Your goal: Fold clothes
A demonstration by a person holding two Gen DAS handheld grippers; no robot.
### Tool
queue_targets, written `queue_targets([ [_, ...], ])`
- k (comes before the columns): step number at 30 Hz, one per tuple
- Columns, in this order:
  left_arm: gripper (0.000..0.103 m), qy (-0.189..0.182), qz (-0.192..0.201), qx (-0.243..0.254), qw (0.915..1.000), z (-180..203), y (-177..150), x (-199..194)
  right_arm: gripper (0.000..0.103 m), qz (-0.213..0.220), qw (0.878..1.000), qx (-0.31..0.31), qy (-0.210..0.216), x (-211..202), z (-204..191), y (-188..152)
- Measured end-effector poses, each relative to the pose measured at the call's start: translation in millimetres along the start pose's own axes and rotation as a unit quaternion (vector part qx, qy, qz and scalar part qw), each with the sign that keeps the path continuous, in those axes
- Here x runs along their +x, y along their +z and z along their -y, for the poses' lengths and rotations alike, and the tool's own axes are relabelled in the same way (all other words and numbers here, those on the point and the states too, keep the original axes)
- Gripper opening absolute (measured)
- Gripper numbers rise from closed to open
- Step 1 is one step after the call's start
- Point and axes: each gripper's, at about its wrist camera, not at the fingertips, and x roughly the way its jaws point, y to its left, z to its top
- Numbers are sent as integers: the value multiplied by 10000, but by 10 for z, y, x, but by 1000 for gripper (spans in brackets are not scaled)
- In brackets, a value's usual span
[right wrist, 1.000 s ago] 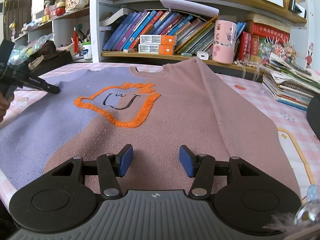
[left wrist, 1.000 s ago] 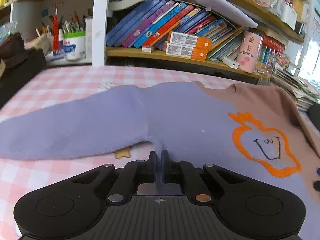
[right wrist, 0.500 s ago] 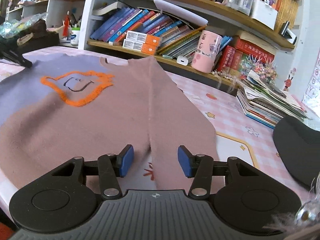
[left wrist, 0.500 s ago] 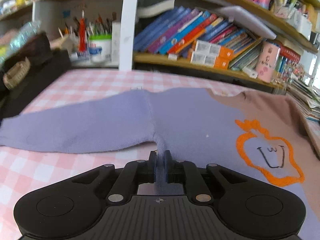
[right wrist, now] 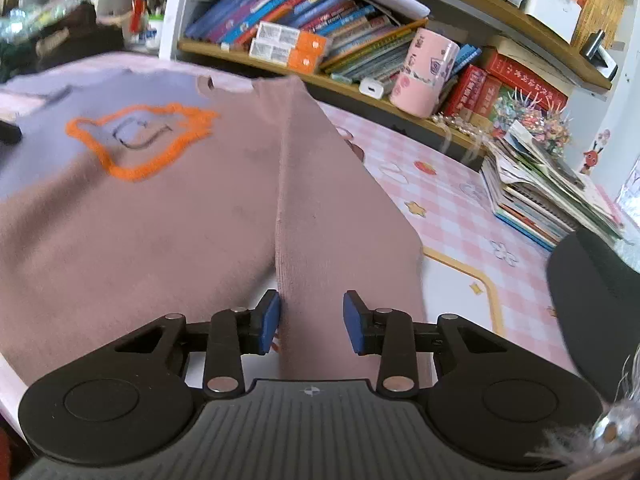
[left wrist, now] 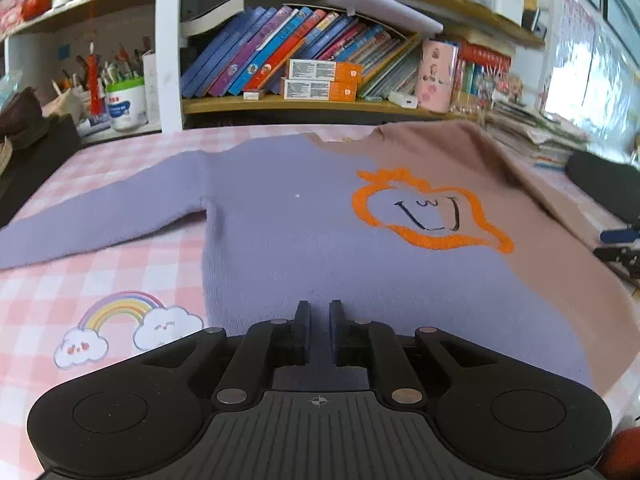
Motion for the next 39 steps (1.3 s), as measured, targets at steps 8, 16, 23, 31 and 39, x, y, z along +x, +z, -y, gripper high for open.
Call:
queue_targets([
  [8, 16, 97, 120, 226, 9996, 97, -64, -27, 23, -124, 9989, -430, -164, 19, -130, 43],
  [16, 18, 44, 262, 216, 9994, 79, -133, -76, 3, -182, 9979, -562, -272, 78, -94, 148],
  [23, 19, -13, 322, 188, 9993, 63, -158, -87, 3, 18, 9759, -891, -1991, 344, 473, 701],
  [31, 20, -127, 378, 137, 9991, 27, -178, -94, 4, -697, 9250, -1402, -3463, 1392, 1048, 944],
  [39, 24, -224, 368, 51, 9991, -11, -154, -132, 24, -10, 9707, 133, -2397, 1139, 869, 925],
])
